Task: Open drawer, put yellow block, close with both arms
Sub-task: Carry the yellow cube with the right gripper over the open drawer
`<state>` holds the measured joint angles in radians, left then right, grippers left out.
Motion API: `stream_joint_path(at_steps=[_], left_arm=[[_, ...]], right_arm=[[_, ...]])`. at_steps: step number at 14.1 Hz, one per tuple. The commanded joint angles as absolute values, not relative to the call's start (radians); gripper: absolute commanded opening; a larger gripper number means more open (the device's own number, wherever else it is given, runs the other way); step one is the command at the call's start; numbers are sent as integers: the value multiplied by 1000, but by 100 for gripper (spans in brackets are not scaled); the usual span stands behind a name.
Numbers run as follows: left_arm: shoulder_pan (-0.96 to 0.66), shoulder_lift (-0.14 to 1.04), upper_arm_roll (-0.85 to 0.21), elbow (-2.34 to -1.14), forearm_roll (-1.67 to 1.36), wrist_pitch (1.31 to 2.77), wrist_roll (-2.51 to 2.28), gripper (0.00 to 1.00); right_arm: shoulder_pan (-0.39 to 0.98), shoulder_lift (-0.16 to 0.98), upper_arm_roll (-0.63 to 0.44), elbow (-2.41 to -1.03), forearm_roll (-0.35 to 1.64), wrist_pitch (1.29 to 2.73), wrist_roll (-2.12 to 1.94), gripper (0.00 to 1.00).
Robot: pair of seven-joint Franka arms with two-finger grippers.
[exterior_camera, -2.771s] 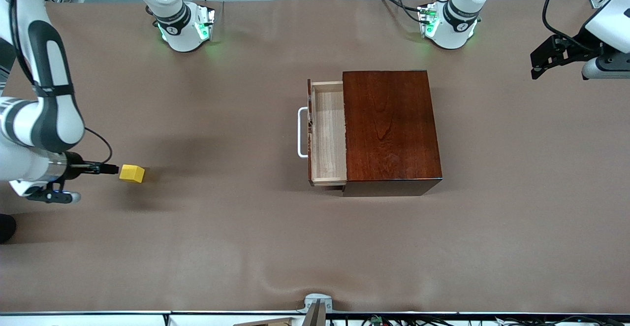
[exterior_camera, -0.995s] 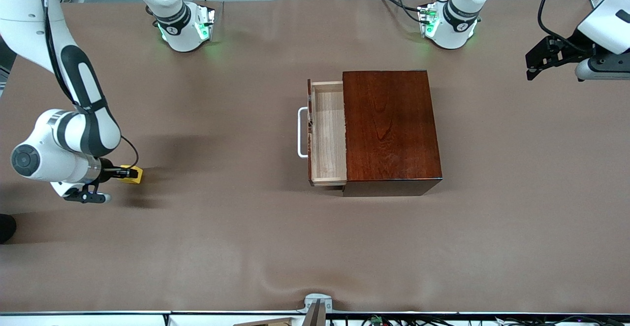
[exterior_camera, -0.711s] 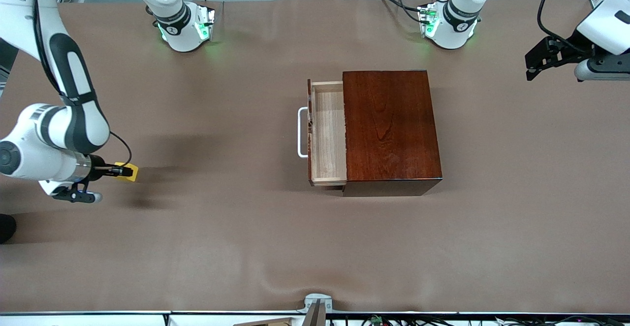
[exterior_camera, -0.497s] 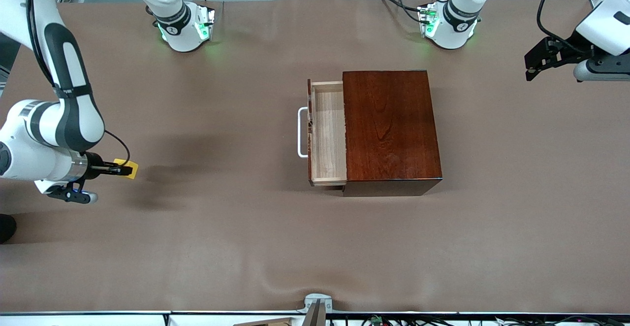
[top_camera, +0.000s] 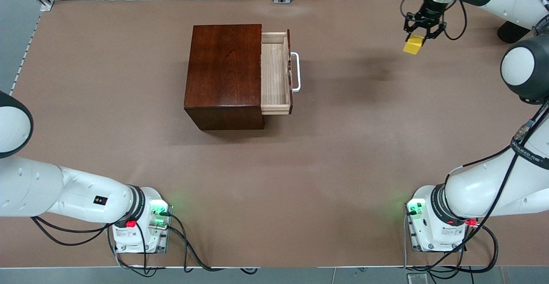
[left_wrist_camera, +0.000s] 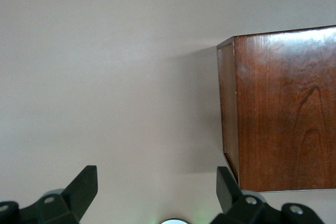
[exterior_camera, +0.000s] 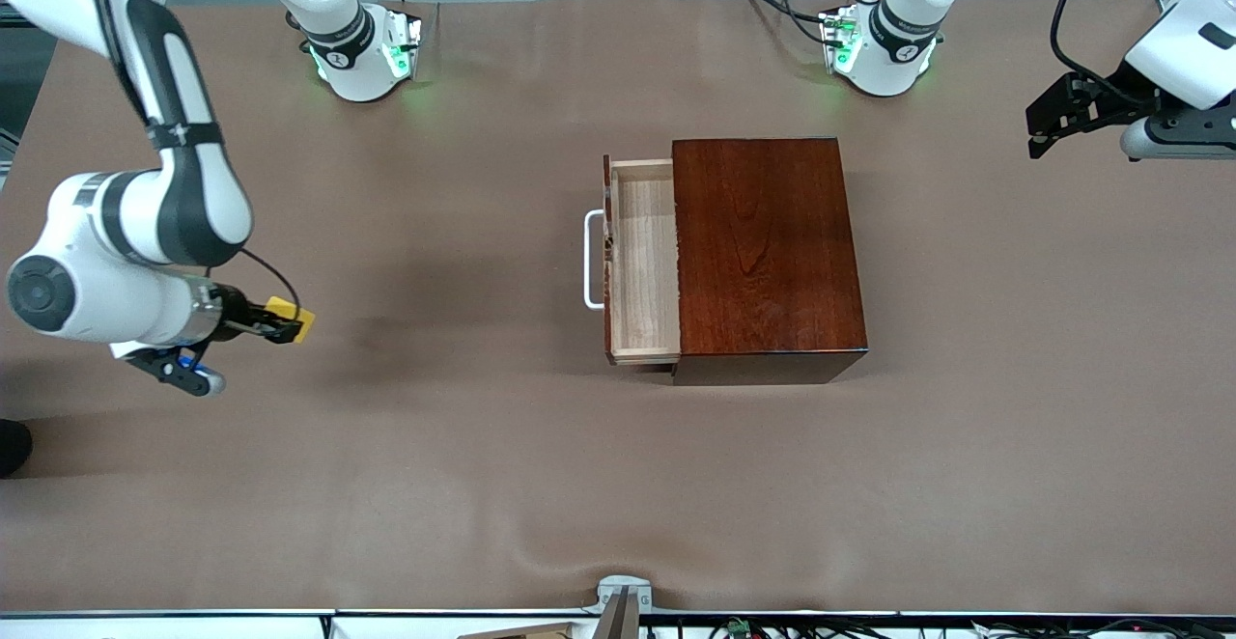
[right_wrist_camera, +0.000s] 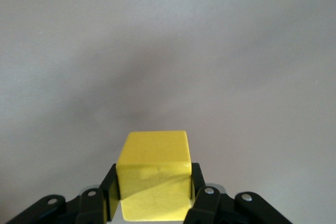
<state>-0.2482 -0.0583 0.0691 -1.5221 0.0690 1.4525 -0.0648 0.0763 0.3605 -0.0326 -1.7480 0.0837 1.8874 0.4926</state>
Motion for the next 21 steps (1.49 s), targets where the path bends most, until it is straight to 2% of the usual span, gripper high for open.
stream_joint_path(at_steps=[1, 9, 14, 21], left_arm=[[-249, -66, 63, -1529, 74, 1462, -64, 100], [-250, -61, 58, -1528, 75, 1462, -68, 100], [-250, -60, 54, -1529, 77, 1462, -69, 100], [-250, -58, 52, -1531, 77, 1459, -71, 100]], right_arm=[[138, 311, -37, -1758, 107, 1853, 657, 0], [342, 281, -35, -1732, 149, 1848, 1130, 0], [458, 281, -37, -1657, 222, 1848, 1392, 0], [626, 293, -38, -1623, 265, 1902, 1702, 0]])
